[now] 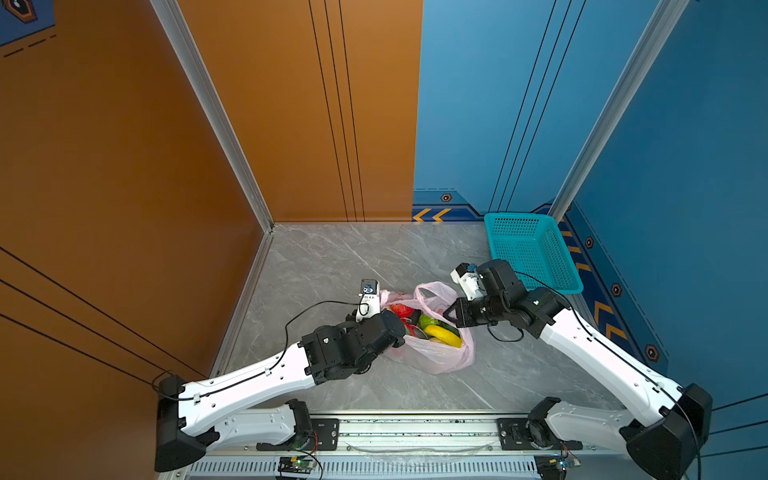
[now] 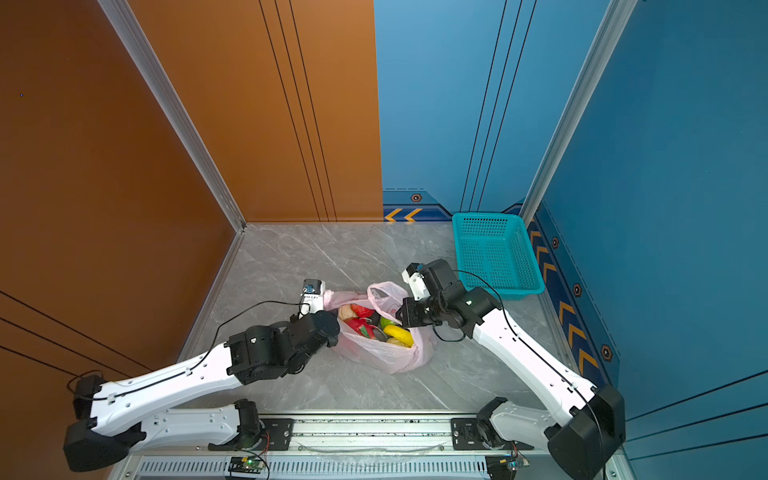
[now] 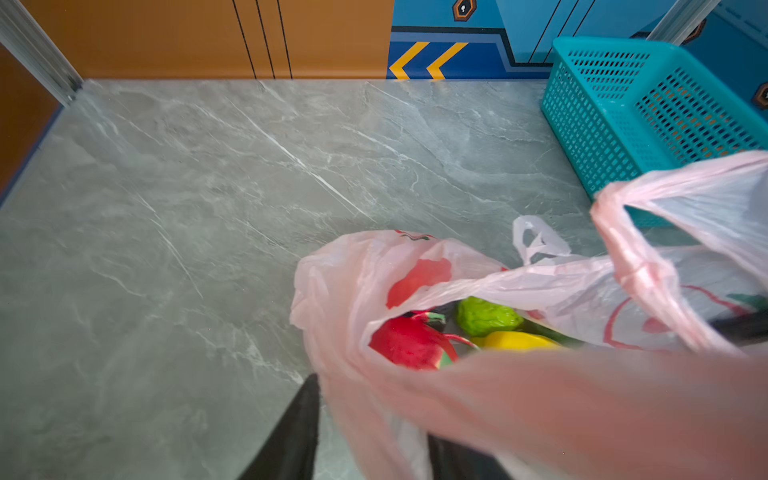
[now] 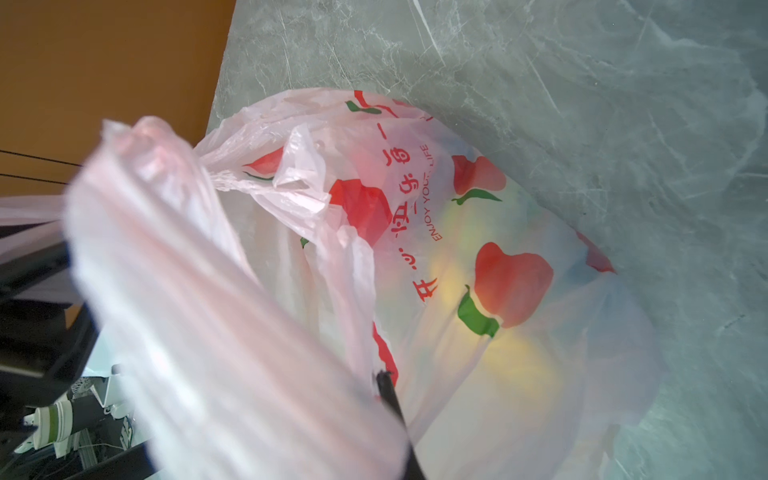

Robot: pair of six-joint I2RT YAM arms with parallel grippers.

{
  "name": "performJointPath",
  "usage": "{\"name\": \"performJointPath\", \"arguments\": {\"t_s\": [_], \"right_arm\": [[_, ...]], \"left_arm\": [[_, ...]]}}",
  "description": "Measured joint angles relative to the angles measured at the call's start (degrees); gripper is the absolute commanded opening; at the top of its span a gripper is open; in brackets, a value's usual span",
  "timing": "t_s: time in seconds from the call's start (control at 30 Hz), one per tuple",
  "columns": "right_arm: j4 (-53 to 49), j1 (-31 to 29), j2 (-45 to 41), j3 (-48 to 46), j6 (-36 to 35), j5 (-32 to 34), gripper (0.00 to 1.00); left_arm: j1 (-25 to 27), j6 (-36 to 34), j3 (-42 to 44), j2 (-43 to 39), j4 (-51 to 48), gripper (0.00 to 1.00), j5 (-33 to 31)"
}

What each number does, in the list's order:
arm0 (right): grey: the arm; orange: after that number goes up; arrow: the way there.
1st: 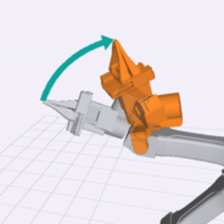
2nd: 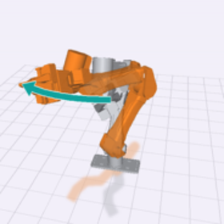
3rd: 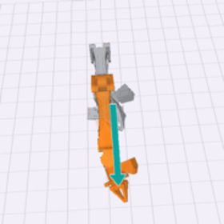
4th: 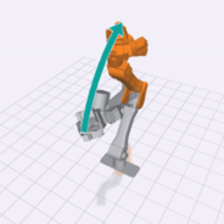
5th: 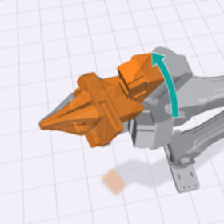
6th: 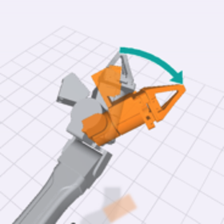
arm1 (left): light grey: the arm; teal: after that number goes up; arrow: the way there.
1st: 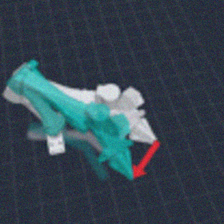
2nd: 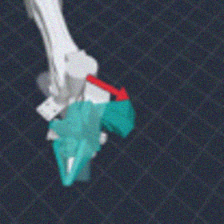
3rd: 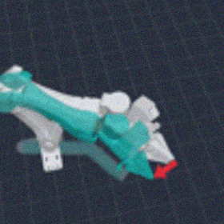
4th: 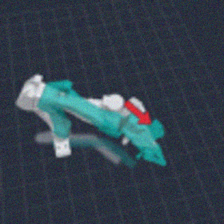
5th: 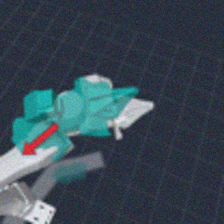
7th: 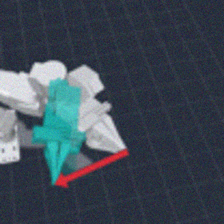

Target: Untie the knot of the plastic bag and take out the fruit

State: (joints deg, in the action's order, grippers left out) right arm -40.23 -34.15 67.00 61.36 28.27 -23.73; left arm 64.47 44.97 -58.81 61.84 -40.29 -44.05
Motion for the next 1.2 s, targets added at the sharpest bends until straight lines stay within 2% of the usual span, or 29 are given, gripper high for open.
{"name": "performJointPath", "arguments": {"t_s": [0.07,0.17,0.33,0.47,0.63,0.77,0.93,1.07,1.2], "right_arm": [[-0.02,0.09,-1.92,-1.84,1.01,0.02,0.01],[-0.52,0.50,-4.11,-4.13,2.27,1.07,0.26],[-6.10,4.81,-5.51,-2.69,2.99,4.04,0.56],[-13.18,3.72,-4.63,5.86,1.53,7.17,0.74],[-20.59,-3.10,0.70,23.58,-1.90,12.24,0.90],[-24.37,-9.77,7.76,35.23,-6.49,16.52,0.99],[-25.79,-15.96,18.99,44.52,-16.11,21.29,1.00],[-24.37,-16.74,25.07,43.34,-22.73,22.58,1.00],[-19.58,-16.74,26.10,34.93,-28.20,23.04,1.00]], "left_arm": [[0.00,0.26,-0.15,-1.27,-1.62,0.10,-0.81],[0.00,0.35,-0.15,-2.99,-3.39,0.00,-1.20],[0.00,0.11,-0.15,-3.56,-4.07,0.00,-0.68],[0.02,-1.27,0.20,-4.48,-1.55,0.00,1.53],[0.00,-3.56,3.10,-8.68,2.43,0.00,4.07],[-0.70,-5.07,4.46,-11.06,4.87,0.00,6.40],[-1.75,-6.25,7.23,-13.57,7.50,0.00,9.03],[-2.71,-6.88,7.87,-14.91,8.22,0.00,10.58],[-3.23,-7.50,7.87,-15.78,9.18,0.00,11.69]]}}
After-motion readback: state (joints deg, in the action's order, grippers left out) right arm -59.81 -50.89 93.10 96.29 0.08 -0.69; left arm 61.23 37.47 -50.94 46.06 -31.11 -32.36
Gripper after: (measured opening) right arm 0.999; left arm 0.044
